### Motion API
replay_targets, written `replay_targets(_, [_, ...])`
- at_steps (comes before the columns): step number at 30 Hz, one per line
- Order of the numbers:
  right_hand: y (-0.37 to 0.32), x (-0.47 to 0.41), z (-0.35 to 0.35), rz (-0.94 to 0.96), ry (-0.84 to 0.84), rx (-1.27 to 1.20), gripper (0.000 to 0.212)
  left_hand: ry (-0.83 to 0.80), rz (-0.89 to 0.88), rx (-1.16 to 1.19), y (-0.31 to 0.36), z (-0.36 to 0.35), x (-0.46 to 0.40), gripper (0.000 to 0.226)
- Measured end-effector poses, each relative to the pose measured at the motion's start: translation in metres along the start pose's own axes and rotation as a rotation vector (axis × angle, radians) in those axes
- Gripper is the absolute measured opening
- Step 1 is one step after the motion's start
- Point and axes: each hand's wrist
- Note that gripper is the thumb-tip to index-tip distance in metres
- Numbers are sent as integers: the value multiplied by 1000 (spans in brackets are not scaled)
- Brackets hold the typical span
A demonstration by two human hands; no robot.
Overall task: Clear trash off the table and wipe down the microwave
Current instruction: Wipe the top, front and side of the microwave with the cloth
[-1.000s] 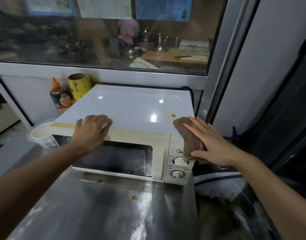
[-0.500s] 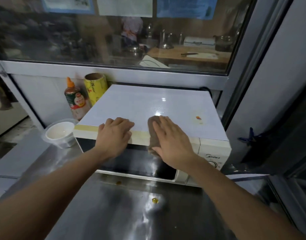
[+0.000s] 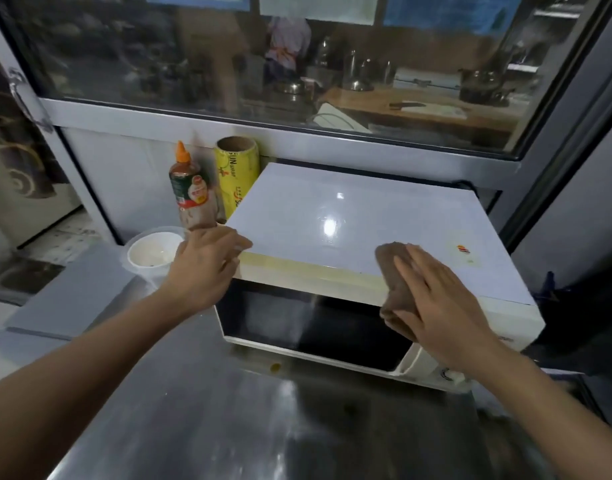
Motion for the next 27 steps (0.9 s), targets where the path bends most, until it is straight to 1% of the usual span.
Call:
replay_targets(1, [-8,-7,-1,-4,12,18,77,-7,-2,10,-1,-1,-1,32])
replay_targets(4, [-35,-33,-4,36,93,56,79,-42,3,40,-8,-5,-4,44])
replay_targets(5, [-45,-43,-6,51,119,50,78,-53,-1,64,-12,-6,-5,42])
replay_targets(7, [-65,-61,-9,72,137,37,76,-77,6,176,-20,-7,-7,35])
replay_targets(9, [-84,-78,-12,87,120,28,75,-99,49,326,-29,-5,-9,37])
replay_targets(11, [-101,-93,-13,90,111,18,74,-111,80,404,-39,-2,-9,41])
replay_targets(16, [-145,-130,-15,98,135,5,71,-119,125,445,-66,8,-10,46])
replay_targets(19, [-170,-154,-15,153,148,-13,67,-106,154,438,-81,15,-8,45])
replay_targets(21, [-184,-169,-14,187,142,-38,59,-108,175,437,-88,18,-6,44])
replay_targets(24, [-201,-188,-13,219,145,-20,41,-124,183,420,-95,20,-3,45])
replay_targets(25, [-205,-193,-13,231,139,-14,37,-132,186,413,-96,21,-3,45])
replay_targets(27, [-206,-194,-16,266,130,-12,37,-144,190,405,-98,21,-2,46])
Point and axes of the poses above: each hand's wrist, its own x-axis away from the middle knuckle, its own z-axis out of the back of the hand, y = z × x, and after that the axes turned 12 degrees about z, right-handed
